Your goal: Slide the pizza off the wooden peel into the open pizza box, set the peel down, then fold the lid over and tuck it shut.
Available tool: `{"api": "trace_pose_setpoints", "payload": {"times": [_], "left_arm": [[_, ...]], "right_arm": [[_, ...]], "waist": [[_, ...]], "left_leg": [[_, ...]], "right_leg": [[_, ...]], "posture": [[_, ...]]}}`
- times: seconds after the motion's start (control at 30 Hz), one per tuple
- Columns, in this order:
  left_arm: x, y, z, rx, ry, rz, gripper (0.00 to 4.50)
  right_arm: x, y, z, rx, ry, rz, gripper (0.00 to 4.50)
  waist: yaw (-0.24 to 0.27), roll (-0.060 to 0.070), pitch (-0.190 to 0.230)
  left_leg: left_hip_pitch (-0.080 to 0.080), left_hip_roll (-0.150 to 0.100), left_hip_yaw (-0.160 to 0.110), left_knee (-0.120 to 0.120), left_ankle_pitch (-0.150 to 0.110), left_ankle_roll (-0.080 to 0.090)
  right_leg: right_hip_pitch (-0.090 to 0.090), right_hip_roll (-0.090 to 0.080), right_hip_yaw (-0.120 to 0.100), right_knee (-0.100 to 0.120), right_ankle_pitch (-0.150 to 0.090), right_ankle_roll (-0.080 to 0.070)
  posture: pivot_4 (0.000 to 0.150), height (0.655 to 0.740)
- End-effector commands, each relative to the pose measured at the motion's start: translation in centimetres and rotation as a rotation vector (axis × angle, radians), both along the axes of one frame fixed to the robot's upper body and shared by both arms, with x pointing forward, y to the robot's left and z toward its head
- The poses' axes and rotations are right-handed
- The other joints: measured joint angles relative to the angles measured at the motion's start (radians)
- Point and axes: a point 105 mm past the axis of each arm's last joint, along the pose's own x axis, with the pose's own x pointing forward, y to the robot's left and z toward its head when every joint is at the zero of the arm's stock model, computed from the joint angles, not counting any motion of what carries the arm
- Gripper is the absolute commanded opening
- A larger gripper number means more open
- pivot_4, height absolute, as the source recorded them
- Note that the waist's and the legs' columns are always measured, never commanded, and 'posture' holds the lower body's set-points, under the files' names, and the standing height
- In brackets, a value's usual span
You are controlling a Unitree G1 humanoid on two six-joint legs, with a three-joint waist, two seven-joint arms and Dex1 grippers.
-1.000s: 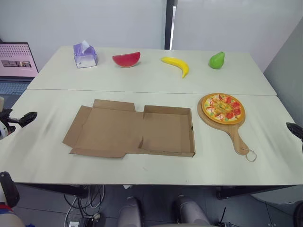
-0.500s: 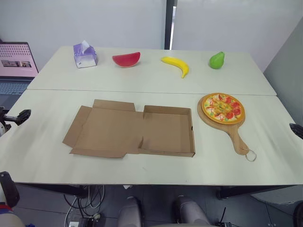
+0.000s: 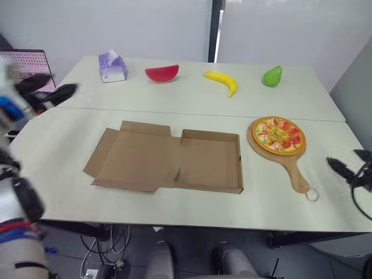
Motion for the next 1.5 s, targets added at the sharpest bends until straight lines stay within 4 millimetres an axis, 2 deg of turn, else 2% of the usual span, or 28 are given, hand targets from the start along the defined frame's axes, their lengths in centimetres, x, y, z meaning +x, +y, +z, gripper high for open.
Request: {"api": "trace_pose_setpoints", "payload": {"times": [0.03,0.17,0.23,0.3,0.43,0.67,0.87,0.97,1.17,1.3,1.5], "left_arm": [[-0.6,-7.0,1.2,0.058,-0.031,-0.315,4.49],[-3.0,-14.2,1.4,0.107,-0.048,-0.601,4.49],[-4.6,-16.7,1.5,0.13,-0.055,-0.714,4.49],[-6.0,-18.4,1.4,0.167,-0.062,-0.799,4.49],[-7.8,-20.6,1.2,0.18,-0.057,-0.902,4.49],[-8.5,-21.6,0.5,0.182,-0.043,-0.944,4.49],[-8.8,-21.8,0.6,0.178,-0.043,-0.936,4.49],[-8.9,-21.7,0.8,0.18,-0.044,-0.923,4.5],[-8.8,-21.4,0.0,0.192,-0.028,-0.905,4.5],[-8.7,-21.2,0.1,0.183,-0.025,-0.891,4.5],[-7.7,-19.9,0.1,0.12,-0.026,-0.819,4.5]], "right_arm": [[-0.1,2.7,0.0,0.007,-0.004,0.026,4.5],[0.1,4.4,-1.6,0.028,0.029,0.01,4.5],[0.3,5.0,-2.8,0.037,0.062,0.015,4.5],[0.8,4.9,-3.7,0.05,0.074,-0.007,4.5],[2.6,4.5,-5.1,0.066,0.075,-0.052,4.5],[4.8,4.8,-7.2,0.073,0.109,-0.023,4.5],[5.8,5.0,-8.3,0.066,0.114,-0.009,4.5],[6.0,5.0,-8.3,0.092,0.102,-0.013,3.87],[6.2,5.2,-8.5,0.103,0.097,-0.009,1.77],[6.0,5.3,-7.9,0.136,0.046,-0.016,1.7],[7.5,6.5,-3.3,0.051,-0.164,0.046,1.7]], "waist": [[-0.007,0.0,0.0],[-0.024,0.001,0.0],[-0.031,0.001,0.0],[-0.034,0.001,0.0],[-0.037,0.001,0.0],[-0.032,0.002,0.001],[-0.033,0.002,0.001],[-0.034,0.002,0.001],[-0.037,0.002,0.001],[-0.037,0.002,0.001],[-0.04,0.005,0.003]], "left_leg": [[0.0,0.0,-0.001,0.0,0.0,0.0],[0.0,0.001,-0.002,0.0,0.0,0.0],[0.0,0.001,-0.003,0.0,0.0,0.0],[0.001,0.001,-0.004,0.0,0.0,0.0],[0.002,0.0,-0.005,0.001,0.0,0.0],[0.002,0.0,-0.006,0.001,0.0,0.0],[0.002,0.0,-0.007,0.002,0.0,0.0],[0.002,0.0,-0.007,0.002,0.0,0.0],[0.003,0.0,-0.009,0.002,0.0,0.0],[0.004,0.0,-0.01,0.001,0.0,0.0],[0.004,0.0,-0.01,0.001,0.0,0.0]], "right_leg": [[0.0,0.0,0.0,0.0,0.0,0.0],[0.0,0.001,0.0,0.002,0.0,0.0],[0.0,0.002,0.0,0.003,0.0,-0.001],[0.0,0.002,0.0,0.003,0.0,-0.001],[0.002,0.002,0.0,0.003,-0.001,0.0],[0.003,0.002,-0.002,0.002,-0.001,0.0],[0.004,0.002,-0.002,0.002,-0.001,0.0],[0.004,0.002,-0.002,0.002,-0.001,0.0],[0.007,0.002,-0.003,0.0,-0.001,0.0],[0.009,0.002,-0.005,-0.002,-0.001,0.001],[0.008,0.002,-0.004,-0.002,-0.001,0.001]], "posture": [[0.15,0.74],[0.15,0.74],[0.15,0.74],[0.15,0.74],[0.15,0.74],[0.15,0.74],[0.15,0.74],[0.15,0.74],[0.15,0.74],[0.15,0.74],[0.15,0.74]]}}
